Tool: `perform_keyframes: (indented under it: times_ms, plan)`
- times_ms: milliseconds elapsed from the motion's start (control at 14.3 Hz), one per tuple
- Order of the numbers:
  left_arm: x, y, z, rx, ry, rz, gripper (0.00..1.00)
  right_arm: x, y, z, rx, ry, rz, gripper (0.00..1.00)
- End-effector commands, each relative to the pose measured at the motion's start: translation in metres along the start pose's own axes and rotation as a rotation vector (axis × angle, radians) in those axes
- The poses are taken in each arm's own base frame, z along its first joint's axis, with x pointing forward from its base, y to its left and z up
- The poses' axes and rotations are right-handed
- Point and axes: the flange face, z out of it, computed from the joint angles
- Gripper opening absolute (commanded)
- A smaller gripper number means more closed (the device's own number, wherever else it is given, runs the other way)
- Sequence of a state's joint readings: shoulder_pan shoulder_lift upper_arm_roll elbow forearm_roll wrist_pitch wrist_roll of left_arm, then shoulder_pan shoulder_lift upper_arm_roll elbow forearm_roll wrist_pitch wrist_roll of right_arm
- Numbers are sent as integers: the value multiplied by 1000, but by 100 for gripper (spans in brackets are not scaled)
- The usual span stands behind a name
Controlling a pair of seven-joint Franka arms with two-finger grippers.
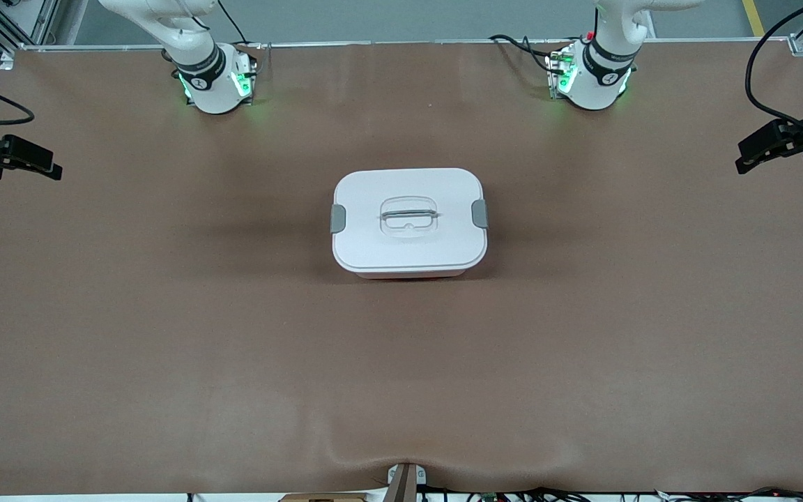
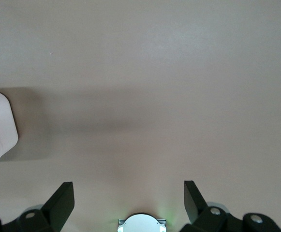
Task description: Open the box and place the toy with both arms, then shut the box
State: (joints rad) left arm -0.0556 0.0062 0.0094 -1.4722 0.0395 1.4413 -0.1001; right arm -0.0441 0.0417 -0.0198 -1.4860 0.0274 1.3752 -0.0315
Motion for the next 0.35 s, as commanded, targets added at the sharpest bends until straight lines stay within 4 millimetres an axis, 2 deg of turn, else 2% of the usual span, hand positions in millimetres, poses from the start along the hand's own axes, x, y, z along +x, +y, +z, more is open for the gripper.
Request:
perform_keyframes:
  times_ms: [0,279]
  plan:
    - [1,-1,1,-16,12,-5,100,0,-4,-1,7,4,-3,100]
    - [0,1,1,-15,11,-1,100,8,-3,0,-2,43,-1,100]
